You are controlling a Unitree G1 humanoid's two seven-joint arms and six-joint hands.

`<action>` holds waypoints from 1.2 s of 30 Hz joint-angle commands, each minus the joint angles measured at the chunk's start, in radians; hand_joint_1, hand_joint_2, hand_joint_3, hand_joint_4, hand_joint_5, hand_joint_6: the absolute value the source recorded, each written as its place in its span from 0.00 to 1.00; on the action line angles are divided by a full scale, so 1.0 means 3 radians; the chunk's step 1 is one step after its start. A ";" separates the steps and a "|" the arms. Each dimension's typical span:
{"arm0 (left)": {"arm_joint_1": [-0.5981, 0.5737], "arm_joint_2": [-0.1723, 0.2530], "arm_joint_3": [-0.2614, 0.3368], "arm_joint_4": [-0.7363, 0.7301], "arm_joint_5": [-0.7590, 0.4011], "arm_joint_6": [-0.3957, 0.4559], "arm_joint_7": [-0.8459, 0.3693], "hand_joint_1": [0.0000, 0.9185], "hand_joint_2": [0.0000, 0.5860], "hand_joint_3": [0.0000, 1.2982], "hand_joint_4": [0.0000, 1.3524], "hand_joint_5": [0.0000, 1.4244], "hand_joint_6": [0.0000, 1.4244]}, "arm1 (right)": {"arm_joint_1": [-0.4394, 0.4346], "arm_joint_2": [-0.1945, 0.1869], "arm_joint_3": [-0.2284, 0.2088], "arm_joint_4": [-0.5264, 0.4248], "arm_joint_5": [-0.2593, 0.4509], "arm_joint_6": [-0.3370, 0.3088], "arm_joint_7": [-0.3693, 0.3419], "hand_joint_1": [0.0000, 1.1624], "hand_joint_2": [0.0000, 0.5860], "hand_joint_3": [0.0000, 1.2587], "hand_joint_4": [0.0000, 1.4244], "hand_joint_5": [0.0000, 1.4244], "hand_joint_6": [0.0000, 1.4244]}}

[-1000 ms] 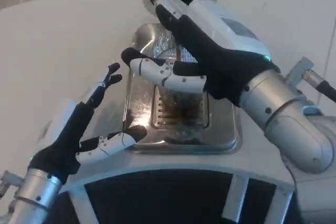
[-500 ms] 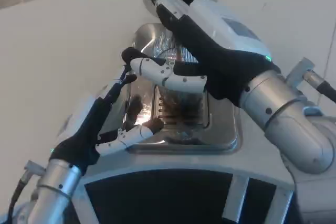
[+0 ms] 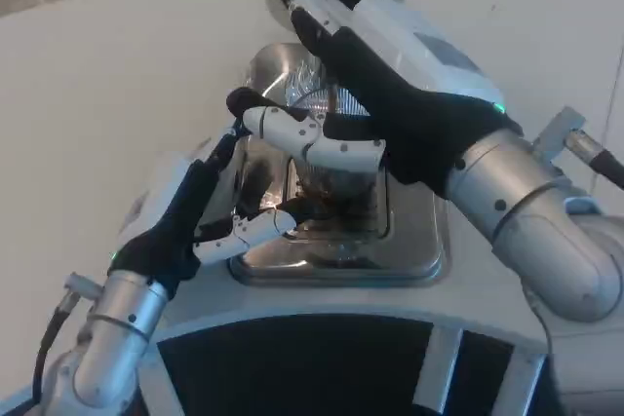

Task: Grasp the cup under the faucet to collect the drink, then remove the cup.

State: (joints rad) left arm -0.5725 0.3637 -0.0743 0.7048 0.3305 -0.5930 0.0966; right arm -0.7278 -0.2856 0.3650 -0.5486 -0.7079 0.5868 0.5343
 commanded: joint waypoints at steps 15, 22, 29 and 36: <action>-0.0026 0.0013 -0.0059 0.0161 0.0011 -0.0166 0.0036 0.31 0.08 0.05 0.08 0.06 0.02 | 0.0465 0.0030 -0.0241 -0.0499 -0.0136 -0.0079 -0.0267 0.28 0.66 0.00 0.00 0.00 0.00; -0.0014 0.0018 -0.0064 0.0160 0.0013 -0.0187 0.0044 0.30 0.08 0.07 0.08 0.07 0.02 | 0.0534 0.0071 -0.0381 -0.0638 -0.0204 -0.0127 -0.0401 0.28 0.66 0.00 0.00 0.00 0.00; -0.0004 0.0031 -0.0078 0.0182 0.0031 -0.0210 0.0041 0.30 0.08 0.07 0.08 0.07 0.02 | 0.0663 0.0121 -0.0495 -0.0842 -0.0258 -0.0168 -0.0479 0.29 0.67 0.00 0.00 0.00 0.00; -0.0018 0.0031 -0.0079 0.0138 0.0030 -0.0217 0.0040 0.30 0.07 0.07 0.08 0.07 0.02 | 0.1036 0.0020 -0.0629 -0.1210 -0.0478 -0.0162 -0.0303 0.29 0.67 0.00 0.00 0.00 0.00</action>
State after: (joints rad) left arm -0.5819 0.3648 -0.0958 0.7482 0.3295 -0.6462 0.1002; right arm -0.4651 -0.2637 0.1932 -0.8723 -0.8290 0.5525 0.4204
